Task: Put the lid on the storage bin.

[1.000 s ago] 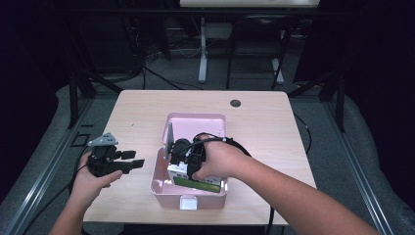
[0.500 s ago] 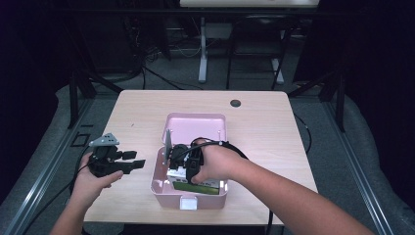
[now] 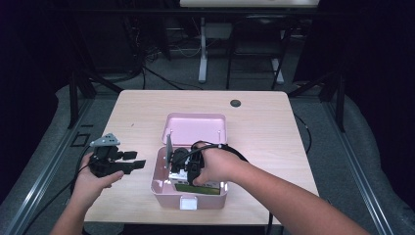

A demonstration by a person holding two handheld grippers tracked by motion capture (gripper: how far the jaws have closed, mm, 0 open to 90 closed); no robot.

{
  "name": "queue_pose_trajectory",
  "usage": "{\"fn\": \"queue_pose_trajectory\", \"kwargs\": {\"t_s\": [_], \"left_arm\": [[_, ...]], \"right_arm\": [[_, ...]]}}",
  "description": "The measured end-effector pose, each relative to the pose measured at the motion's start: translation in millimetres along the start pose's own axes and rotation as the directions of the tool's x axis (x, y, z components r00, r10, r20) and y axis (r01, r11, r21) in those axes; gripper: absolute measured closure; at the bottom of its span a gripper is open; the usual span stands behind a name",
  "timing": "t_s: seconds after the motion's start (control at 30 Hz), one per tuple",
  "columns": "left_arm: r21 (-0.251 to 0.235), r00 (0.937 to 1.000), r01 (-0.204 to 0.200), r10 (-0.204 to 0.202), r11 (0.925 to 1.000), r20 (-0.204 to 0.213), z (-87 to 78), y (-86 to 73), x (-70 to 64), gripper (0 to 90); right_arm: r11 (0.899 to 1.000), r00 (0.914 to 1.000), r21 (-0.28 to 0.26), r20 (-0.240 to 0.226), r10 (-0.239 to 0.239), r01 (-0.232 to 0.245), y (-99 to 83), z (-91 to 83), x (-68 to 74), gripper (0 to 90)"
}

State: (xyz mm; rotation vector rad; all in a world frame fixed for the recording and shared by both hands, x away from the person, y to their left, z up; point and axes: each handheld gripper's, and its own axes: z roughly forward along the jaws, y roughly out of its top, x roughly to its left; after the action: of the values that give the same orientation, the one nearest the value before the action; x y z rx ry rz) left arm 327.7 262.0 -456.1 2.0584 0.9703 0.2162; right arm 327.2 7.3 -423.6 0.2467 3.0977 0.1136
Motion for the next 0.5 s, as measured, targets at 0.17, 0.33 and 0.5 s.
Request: {"fn": "queue_pose_trajectory", "kwargs": {"t_s": [0.17, 0.33, 0.5], "left_arm": [[0.0, 1.0, -0.002, 0.002, 1.0, 0.0, 0.2, 0.1, -0.4, 45.9], [0.008, 1.0, -0.004, 0.004, 1.0, 0.002, 0.2, 0.1, 0.2, 45.9], [0.01, 1.0, 0.0, 0.0, 0.9999, 0.004, 1.5, 0.0, -0.8, 45.9]], "right_arm": [[1.0, 1.0, 0.003, -0.003, 0.0, 0.0, -3.3, 8.0, 0.1, 61.9], [1.0, 0.9999, 0.013, 0.004, -0.013, 0.013, -6.8, 14.0, 0.8, 61.9], [1.0, 1.0, 0.01, -0.004, -0.003, 0.003, -10.7, 17.8, -1.1, 62.0]]}}
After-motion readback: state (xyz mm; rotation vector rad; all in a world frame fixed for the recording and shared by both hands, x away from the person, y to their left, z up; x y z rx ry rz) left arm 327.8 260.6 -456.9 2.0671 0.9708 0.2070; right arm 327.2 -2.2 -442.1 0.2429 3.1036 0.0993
